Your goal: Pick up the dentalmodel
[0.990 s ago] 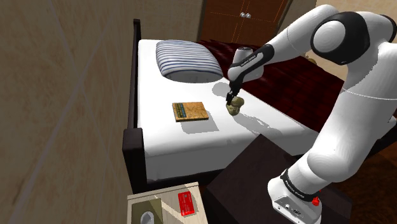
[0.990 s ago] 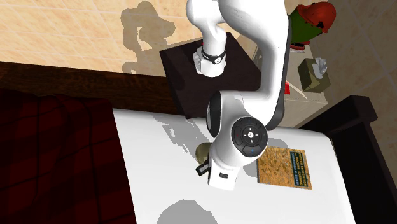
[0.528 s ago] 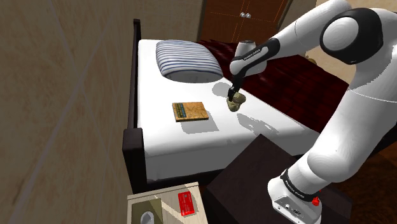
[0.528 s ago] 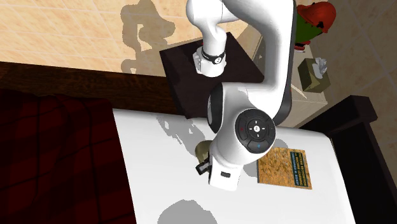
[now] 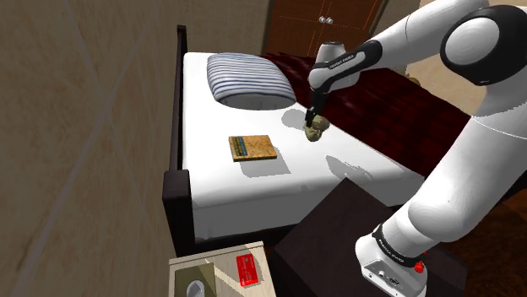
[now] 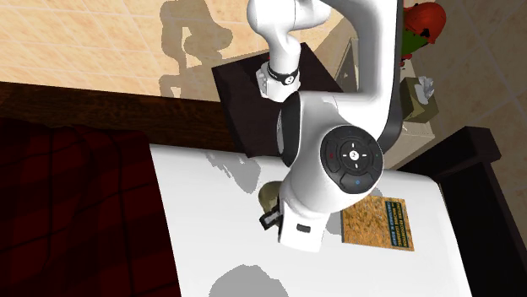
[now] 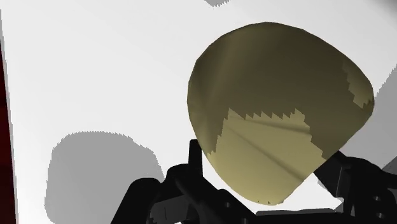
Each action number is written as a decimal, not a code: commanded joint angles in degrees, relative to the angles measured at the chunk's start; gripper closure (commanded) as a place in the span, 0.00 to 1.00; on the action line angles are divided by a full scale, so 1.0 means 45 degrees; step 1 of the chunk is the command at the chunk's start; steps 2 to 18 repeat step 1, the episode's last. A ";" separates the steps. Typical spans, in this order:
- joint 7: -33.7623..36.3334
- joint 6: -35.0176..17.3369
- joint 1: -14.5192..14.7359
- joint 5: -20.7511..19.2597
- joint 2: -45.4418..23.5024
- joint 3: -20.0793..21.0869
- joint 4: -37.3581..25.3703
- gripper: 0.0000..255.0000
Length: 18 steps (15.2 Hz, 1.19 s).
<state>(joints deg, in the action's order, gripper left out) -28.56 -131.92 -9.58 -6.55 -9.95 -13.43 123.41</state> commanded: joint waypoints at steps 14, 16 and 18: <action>0.0000 0.0083 0.0005 -0.0009 0.0056 -0.0001 -0.0027 1.00; 0.0000 0.0083 0.0005 -0.0009 0.0056 -0.0001 -0.0027 1.00; 0.0000 0.0083 0.0005 -0.0009 0.0056 -0.0001 -0.0027 1.00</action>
